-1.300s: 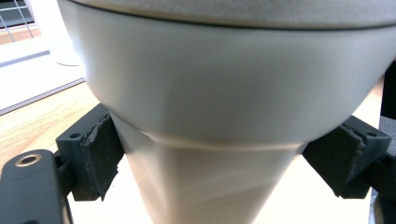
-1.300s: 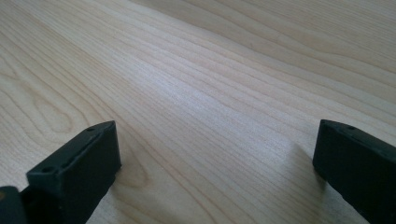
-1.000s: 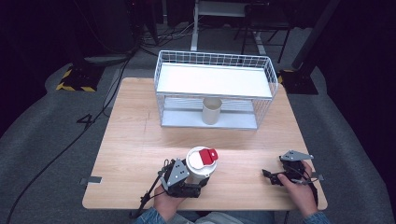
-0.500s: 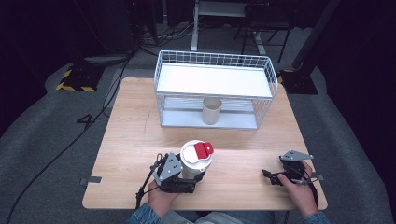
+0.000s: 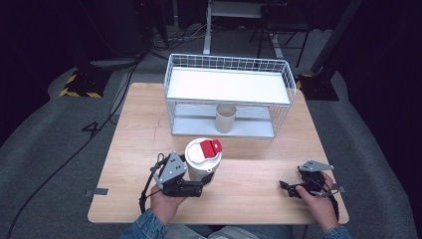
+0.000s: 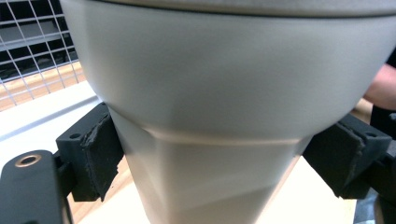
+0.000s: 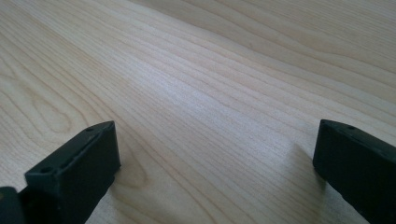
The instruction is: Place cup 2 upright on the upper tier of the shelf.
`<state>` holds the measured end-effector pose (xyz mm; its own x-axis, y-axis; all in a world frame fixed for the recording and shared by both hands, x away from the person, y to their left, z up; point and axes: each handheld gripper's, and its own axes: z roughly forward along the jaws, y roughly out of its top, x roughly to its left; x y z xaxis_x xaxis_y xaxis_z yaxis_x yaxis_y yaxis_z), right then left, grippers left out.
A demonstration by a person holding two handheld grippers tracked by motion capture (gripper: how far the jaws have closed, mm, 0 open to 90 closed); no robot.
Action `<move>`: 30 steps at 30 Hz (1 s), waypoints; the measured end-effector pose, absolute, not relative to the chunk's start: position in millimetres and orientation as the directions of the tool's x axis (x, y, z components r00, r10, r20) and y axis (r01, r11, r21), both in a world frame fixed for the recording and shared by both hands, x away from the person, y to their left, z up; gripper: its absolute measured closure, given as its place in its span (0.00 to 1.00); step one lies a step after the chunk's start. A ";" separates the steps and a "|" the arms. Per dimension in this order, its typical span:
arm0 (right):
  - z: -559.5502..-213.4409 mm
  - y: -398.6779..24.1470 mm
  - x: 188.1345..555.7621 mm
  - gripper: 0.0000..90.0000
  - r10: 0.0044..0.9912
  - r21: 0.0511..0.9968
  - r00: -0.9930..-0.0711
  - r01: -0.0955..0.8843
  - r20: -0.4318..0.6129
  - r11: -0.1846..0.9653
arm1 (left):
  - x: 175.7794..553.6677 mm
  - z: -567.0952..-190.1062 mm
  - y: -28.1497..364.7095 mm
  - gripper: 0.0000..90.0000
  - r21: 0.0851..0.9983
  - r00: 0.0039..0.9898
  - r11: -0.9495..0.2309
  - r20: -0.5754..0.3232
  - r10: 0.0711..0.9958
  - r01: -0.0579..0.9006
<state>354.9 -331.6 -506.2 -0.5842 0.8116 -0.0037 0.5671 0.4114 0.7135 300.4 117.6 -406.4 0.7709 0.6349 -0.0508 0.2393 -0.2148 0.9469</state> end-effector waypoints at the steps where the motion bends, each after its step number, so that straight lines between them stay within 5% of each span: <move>1: -506.3 -331.6 354.9 0.01 0.812 0.714 -0.584 0.567 -0.004 0.411 | 301.1 -403.0 118.1 0.15 0.948 0.772 -0.209 -0.057 0.633 0.241; 30: -506.3 -331.5 354.9 0.00 0.813 0.712 -0.582 0.567 -0.008 0.413 | 335.2 -329.5 117.0 0.15 0.953 0.788 -0.204 -0.053 0.613 0.223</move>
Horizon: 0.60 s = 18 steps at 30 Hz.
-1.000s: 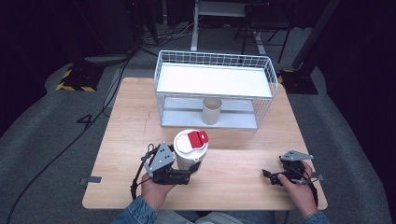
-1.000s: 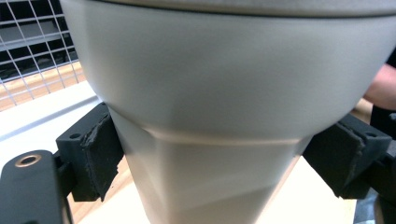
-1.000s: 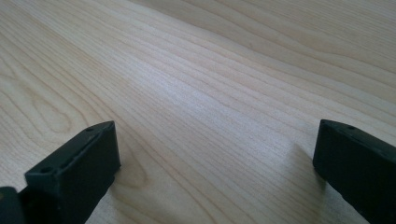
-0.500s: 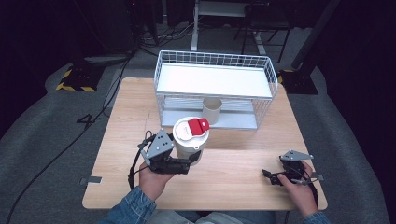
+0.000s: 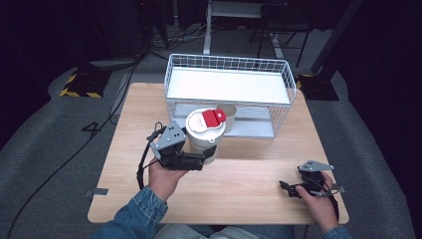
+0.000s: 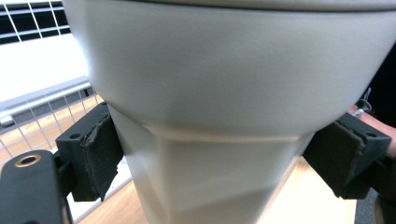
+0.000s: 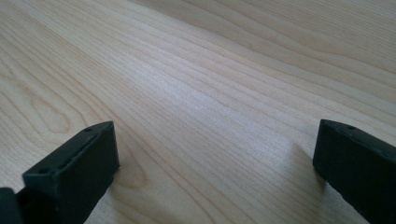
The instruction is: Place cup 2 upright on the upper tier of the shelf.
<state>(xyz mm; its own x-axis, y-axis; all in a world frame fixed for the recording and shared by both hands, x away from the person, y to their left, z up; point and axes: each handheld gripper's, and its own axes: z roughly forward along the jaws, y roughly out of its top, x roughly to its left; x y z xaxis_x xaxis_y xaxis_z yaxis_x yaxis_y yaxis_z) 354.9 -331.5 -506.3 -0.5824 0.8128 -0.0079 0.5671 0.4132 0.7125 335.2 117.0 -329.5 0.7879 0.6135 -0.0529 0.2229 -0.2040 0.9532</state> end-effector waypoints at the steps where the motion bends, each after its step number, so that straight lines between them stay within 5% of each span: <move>1: -506.3 -331.5 354.9 0.00 0.813 0.712 -0.582 0.567 -0.008 0.413 | 338.1 -326.9 116.7 0.15 0.953 0.788 -0.202 -0.057 0.612 0.226; 18: -506.2 -331.3 354.6 0.01 0.814 0.713 -0.581 0.567 -0.010 0.413 | 373.8 -288.1 111.0 0.15 0.959 0.783 -0.197 -0.039 0.621 0.203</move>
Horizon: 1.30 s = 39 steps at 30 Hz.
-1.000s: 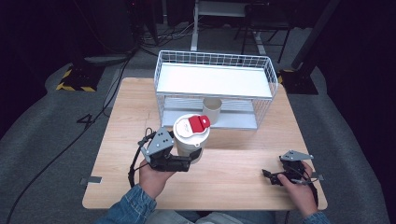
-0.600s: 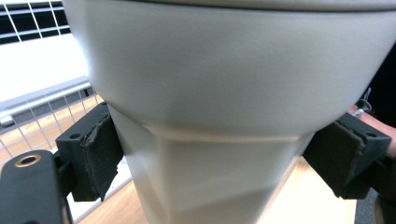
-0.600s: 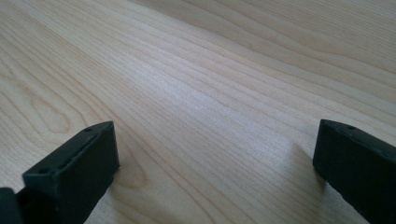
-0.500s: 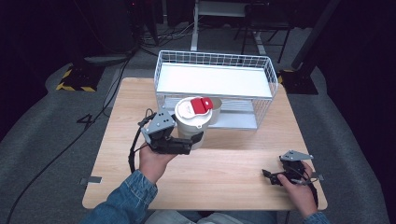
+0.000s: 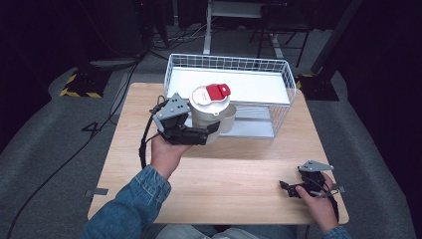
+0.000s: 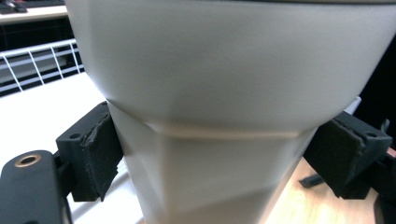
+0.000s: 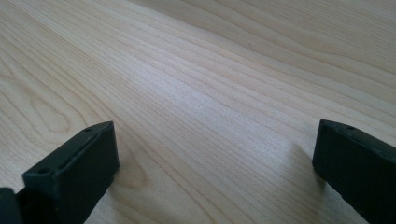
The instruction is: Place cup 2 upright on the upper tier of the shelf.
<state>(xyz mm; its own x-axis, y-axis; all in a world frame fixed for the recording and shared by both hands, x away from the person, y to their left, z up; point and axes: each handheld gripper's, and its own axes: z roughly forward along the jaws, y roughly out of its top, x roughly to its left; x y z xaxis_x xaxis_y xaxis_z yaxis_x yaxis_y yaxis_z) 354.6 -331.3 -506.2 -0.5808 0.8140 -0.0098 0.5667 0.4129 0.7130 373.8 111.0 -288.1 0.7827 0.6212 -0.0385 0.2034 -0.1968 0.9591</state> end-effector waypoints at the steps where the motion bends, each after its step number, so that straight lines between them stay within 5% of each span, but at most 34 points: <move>1: -506.2 -331.2 354.6 0.01 0.814 0.713 -0.581 0.567 -0.010 0.413 | 376.2 -285.9 110.5 0.15 0.960 0.781 -0.194 -0.038 0.624 0.201; 39: -506.3 -331.3 354.7 0.01 0.814 0.713 -0.581 0.567 -0.009 0.412 | 471.4 -249.8 95.1 0.15 0.977 0.713 -0.107 -0.057 0.699 0.184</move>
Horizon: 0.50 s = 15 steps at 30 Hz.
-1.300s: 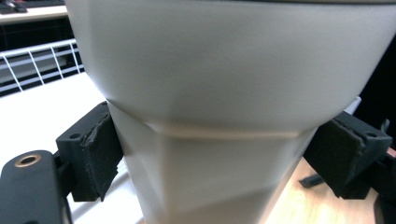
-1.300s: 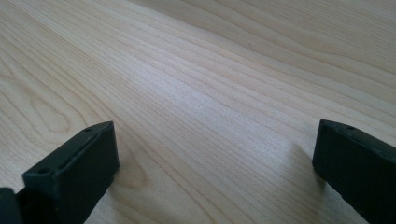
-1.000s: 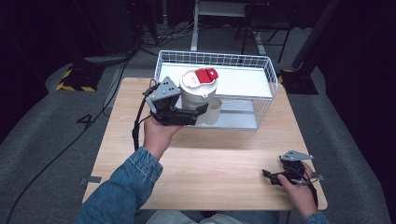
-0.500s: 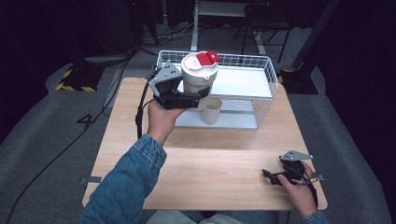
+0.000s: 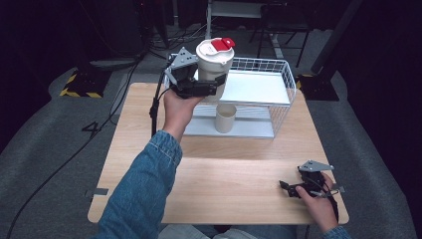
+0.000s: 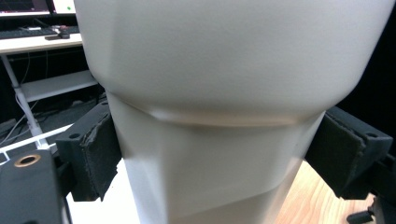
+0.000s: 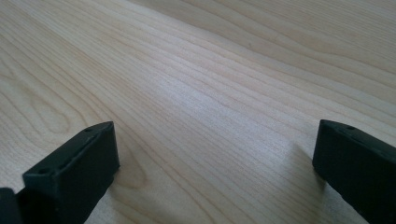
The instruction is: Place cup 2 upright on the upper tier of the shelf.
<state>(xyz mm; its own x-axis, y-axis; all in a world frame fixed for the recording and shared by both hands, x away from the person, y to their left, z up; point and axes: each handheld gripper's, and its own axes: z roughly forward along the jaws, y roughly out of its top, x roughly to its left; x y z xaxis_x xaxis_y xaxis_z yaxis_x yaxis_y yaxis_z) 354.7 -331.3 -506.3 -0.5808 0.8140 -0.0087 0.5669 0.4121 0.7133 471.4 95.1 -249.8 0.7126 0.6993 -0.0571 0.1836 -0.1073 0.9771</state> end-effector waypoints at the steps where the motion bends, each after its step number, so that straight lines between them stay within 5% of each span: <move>1: -506.3 -331.3 354.8 0.01 0.814 0.713 -0.581 0.567 -0.009 0.412 | 473.8 -249.6 95.0 0.15 0.978 0.711 -0.100 -0.063 0.701 0.185; 15: -506.3 -331.0 354.6 0.01 0.810 0.713 -0.587 0.566 -0.004 0.414 | 502.4 -263.2 82.4 0.15 0.980 0.643 -0.073 -0.064 0.763 0.184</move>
